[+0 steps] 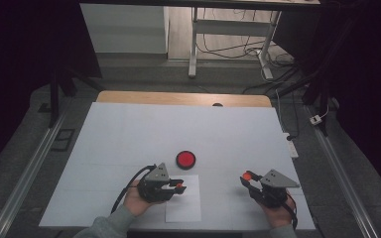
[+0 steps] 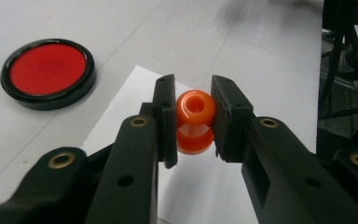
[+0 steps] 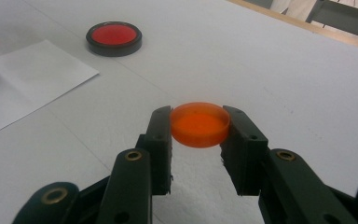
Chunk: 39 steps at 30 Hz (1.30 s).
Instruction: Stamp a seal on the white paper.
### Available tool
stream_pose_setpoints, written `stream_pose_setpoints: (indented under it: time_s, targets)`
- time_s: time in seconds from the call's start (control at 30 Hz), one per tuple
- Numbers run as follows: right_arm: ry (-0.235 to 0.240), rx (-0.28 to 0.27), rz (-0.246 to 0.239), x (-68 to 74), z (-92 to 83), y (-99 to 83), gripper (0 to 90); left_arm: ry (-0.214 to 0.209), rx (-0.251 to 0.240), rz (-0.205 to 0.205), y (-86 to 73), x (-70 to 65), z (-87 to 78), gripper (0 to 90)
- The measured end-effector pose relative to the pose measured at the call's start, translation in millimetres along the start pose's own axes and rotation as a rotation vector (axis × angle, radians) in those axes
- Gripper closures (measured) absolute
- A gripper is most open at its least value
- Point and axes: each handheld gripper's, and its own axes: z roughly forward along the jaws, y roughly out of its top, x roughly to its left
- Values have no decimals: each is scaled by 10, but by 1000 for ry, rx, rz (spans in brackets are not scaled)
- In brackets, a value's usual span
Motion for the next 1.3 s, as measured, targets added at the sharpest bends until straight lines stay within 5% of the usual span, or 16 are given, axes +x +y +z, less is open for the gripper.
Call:
stream_pose_setpoints:
  time_s: [0.47, 1.3]
  targets:
    - [2, 3, -3, 2, 4, 0, 643, 8, 28, -15, -3, 7, 103, 722]
    - [3, 5, -5, 6, 6, -2, 642, 42, 69, 38, -31, -52, 259, 723]
